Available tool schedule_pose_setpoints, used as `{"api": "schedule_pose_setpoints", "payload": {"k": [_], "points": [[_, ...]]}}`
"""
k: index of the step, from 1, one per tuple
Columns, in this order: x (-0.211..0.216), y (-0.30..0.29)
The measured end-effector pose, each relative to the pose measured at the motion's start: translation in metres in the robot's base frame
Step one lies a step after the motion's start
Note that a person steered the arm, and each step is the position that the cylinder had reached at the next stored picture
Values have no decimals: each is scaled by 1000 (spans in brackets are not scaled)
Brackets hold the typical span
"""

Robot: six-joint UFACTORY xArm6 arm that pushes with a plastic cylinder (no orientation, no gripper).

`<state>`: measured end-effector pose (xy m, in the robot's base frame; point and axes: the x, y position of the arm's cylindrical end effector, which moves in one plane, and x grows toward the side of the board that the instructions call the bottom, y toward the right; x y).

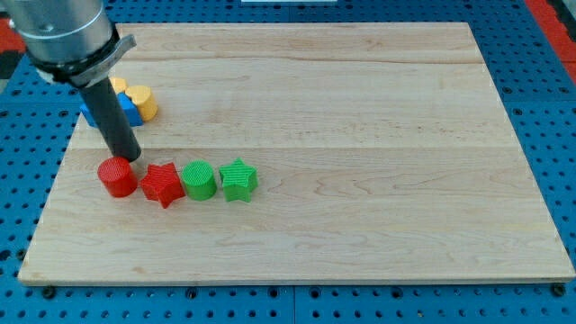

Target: Push the blue cube and the blue triangle above the green circle

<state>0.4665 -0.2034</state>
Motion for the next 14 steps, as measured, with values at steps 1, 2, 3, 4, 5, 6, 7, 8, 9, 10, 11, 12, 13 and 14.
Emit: {"api": "schedule_pose_setpoints", "payload": {"k": [1, 2, 3, 4, 5, 6, 7, 8, 9, 10, 11, 12, 13, 14], "points": [[2, 0], [-6, 0], [-9, -18], [-9, -76], [-12, -100], [-24, -101], [-54, -101], [-80, -92], [-95, -40], [-93, 38], [-85, 49], [-84, 9], [-69, -8], [-51, -11]]}}
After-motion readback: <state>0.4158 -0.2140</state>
